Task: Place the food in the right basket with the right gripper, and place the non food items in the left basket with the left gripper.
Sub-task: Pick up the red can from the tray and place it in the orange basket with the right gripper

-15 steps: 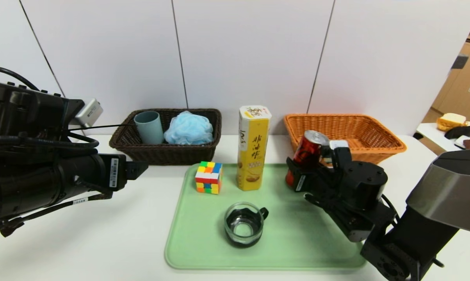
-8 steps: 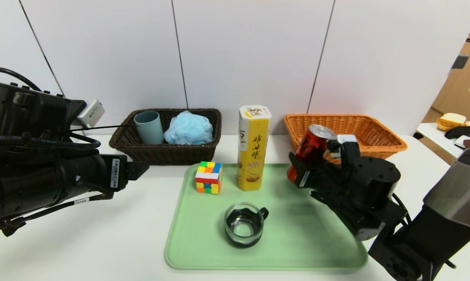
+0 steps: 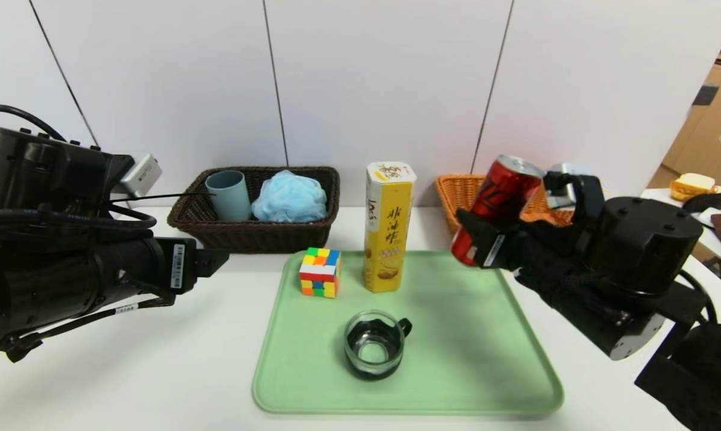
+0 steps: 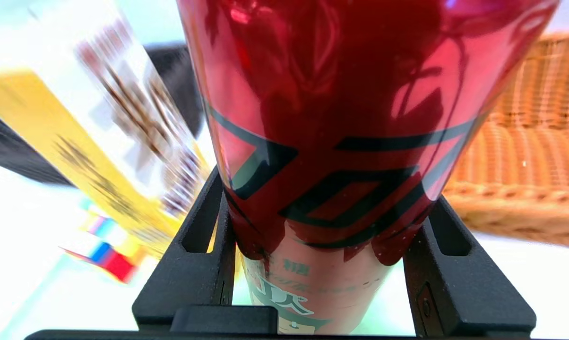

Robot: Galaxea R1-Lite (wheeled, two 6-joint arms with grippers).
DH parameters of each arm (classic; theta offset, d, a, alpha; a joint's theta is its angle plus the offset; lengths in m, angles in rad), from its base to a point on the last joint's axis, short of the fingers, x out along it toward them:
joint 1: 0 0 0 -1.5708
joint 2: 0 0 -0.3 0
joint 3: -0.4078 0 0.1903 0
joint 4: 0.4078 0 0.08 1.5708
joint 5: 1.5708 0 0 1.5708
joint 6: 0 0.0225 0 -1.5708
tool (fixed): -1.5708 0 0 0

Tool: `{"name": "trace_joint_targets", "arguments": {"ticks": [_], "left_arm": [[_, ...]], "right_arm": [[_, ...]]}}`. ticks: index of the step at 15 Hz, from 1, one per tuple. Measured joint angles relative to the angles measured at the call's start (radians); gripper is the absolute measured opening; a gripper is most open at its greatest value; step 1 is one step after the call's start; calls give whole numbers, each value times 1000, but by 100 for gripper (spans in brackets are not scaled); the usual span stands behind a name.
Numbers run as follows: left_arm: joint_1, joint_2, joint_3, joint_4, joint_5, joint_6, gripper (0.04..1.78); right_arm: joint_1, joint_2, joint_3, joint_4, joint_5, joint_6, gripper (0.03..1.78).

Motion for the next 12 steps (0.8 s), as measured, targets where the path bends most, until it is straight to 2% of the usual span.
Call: {"name": "trace_joint_targets", "arguments": {"ticks": [2, 3, 6, 9, 11, 12], "left_arm": [[0, 0, 0, 0, 0, -1, 169], [0, -1, 1, 0, 0, -1, 169], [0, -4, 3, 1, 0, -1, 169], [0, -6, 3, 0, 0, -2, 169], [0, -9, 5, 1, -3, -2, 169], [0, -11, 7, 1, -3, -2, 169]], "right_arm": [[-17, -80, -92, 173, 27, 53, 95], [-44, -115, -147, 265, 53, 68, 95], [-199, -178, -306, 483, 145, 72, 95], [-379, -190, -394, 608, 274, 29, 95], [-496, -166, -417, 623, 349, -21, 95], [-531, -147, -425, 622, 371, -33, 95]]}}
